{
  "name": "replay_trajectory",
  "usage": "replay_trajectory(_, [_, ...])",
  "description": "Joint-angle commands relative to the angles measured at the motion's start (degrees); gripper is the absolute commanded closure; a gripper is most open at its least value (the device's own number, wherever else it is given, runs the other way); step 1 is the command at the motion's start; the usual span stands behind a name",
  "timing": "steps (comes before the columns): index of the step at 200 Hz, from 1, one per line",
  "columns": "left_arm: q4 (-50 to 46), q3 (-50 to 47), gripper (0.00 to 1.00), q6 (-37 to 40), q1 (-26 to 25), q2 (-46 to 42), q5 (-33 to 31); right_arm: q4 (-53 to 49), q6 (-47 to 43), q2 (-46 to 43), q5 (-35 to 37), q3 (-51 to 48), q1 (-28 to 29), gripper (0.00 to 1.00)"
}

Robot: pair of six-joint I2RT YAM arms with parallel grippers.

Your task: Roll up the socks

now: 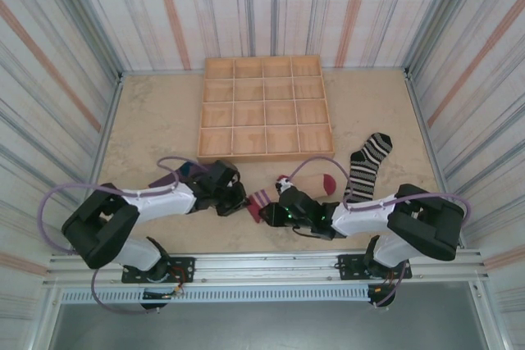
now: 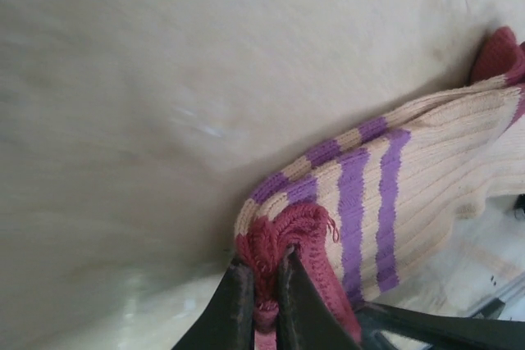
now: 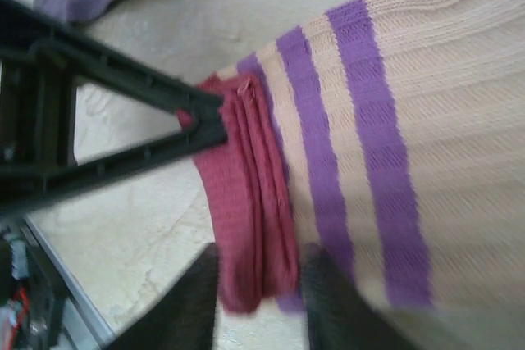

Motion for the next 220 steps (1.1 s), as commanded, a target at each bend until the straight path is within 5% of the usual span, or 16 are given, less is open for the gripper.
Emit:
replay_trajectory(1, [-11.39, -2.01, 1.0, 4.04, 3.81, -5.85, -0.21, -8.66, -10.95, 0.54, 0.32, 6.05, 1.05, 0.55])
replay_trajectory(34, [-18.28, -5.1, 1.0, 5.2, 8.52, -13.18, 2.5, -15.8, -21.4, 3.29, 12.24, 14.15, 8.03, 0.44])
replay_trajectory(83, [-23.57, -5.75, 1.0, 7.79, 11.46, -15.43, 6.96, -10.54, -38.71, 14.38, 32.02, 20.73, 21.32, 0.42])
replay_trajectory(143, [-25.29, -5.14, 1.0, 9.15, 12.67, -15.83, 9.12, -9.3, -45.92, 26.17, 44.74, 27.39, 27.64, 0.3])
replay_trajectory(220, [-28.18, -3.6, 1.0, 11.89, 14.19, -15.1, 10.4, -11.67, -46.29, 33.77, 52.95, 30.75, 28.42, 0.57])
